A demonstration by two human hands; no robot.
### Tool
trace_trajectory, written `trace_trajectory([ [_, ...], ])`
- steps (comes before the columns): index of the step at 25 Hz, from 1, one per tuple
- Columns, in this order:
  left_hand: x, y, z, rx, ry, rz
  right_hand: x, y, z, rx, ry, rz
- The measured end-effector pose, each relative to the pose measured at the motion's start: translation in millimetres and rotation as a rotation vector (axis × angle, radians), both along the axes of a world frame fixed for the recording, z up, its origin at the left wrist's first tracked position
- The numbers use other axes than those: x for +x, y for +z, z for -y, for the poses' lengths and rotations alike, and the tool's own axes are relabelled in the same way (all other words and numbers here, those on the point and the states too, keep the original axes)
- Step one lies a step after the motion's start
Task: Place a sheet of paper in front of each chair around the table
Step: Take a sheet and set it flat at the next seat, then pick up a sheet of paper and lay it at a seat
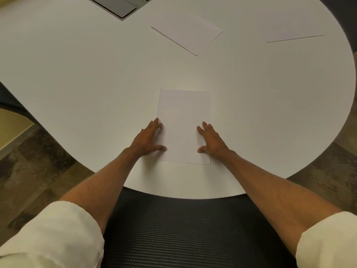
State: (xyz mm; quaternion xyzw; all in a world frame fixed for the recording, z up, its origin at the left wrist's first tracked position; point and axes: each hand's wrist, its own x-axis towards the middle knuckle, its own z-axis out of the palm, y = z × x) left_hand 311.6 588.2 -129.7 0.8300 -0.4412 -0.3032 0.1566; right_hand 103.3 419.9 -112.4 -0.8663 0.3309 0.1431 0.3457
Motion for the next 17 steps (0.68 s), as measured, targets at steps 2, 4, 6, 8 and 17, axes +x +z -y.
trace_trajectory([
  [2, -2, 4, -1, -0.012, 0.009, -0.004, -4, 1, 1, 0.0, -0.003, 0.043],
  [4, -3, 12, -1, -0.009, 0.039, 0.014, -8, 3, 2, -0.013, -0.009, 0.087],
  [6, -2, 26, -1, 0.01, 0.068, 0.048, -8, 8, 5, -0.047, -0.014, 0.103],
  [8, 1, 44, -3, 0.027, 0.076, 0.098, -5, 18, 7, -0.105, -0.018, 0.094],
  [17, -46, 142, 7, 0.007, 0.162, 0.312, -28, 87, 8, -0.481, 0.159, 0.002],
])
